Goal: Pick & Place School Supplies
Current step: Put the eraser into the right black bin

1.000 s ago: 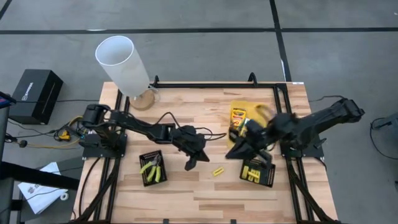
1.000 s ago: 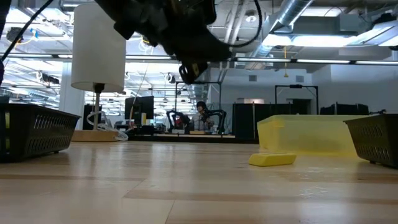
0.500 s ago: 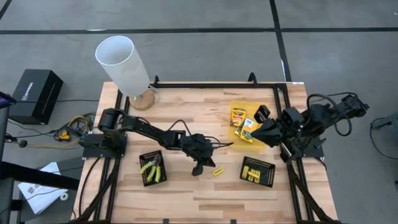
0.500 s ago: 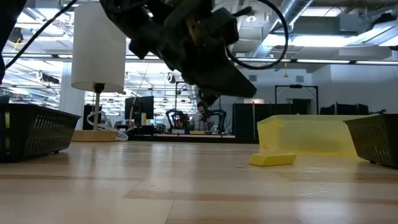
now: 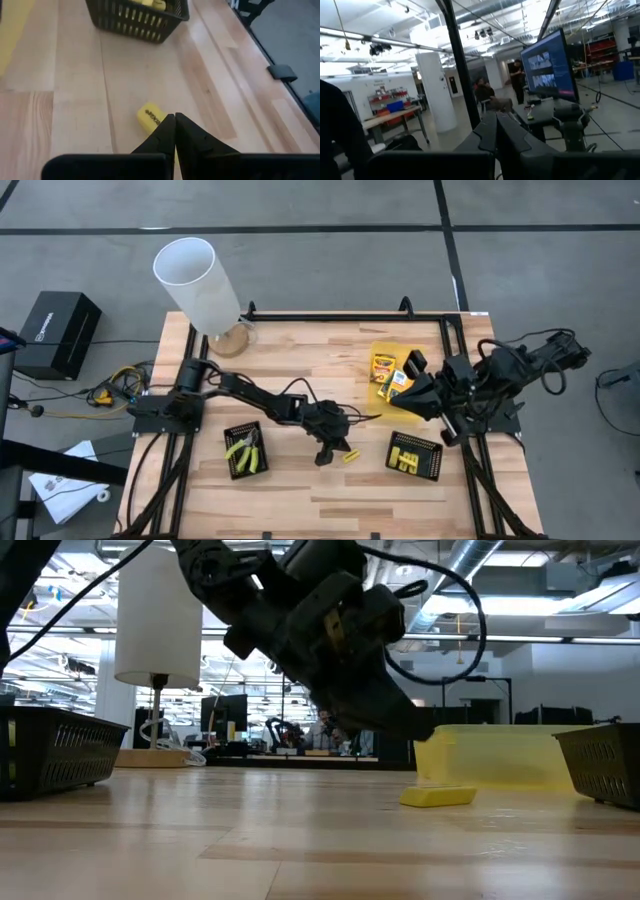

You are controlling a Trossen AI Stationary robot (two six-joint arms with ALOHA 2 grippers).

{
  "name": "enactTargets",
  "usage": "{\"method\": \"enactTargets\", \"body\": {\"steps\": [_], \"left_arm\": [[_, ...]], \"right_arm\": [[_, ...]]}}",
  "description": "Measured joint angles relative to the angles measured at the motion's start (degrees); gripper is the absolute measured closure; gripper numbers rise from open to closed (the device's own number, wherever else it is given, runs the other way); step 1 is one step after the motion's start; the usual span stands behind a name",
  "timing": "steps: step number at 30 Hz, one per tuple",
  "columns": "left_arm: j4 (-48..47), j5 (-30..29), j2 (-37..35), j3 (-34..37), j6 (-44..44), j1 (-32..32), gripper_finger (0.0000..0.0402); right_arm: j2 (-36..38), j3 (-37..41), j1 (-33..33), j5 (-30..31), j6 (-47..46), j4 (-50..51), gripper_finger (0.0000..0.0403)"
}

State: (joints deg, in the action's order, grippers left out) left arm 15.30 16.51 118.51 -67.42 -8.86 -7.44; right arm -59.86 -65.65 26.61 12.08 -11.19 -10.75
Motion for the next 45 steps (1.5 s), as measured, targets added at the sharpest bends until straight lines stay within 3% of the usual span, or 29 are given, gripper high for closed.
{"method": "enactTargets", "body": {"steps": [7,33,45], "left_arm": [[0.43,0.0,1.5,0.05,0.06,-0.09,0.0401],[1.73,-0.2,2.41,0.09,1.18,-0.15,0.0401],[4.86,0.94,6.72,-1.4,-0.23,-0.5,0.0401]], "right_arm": [[-1.35,-4.47,0.0,0.0,1.29,4.41,0.0403],[-1.35,-4.52,0.0,0.0,1.15,4.93,0.0403],[-1.35,-4.5,0.0,0.4,1.13,4.73,0.0403]]}}
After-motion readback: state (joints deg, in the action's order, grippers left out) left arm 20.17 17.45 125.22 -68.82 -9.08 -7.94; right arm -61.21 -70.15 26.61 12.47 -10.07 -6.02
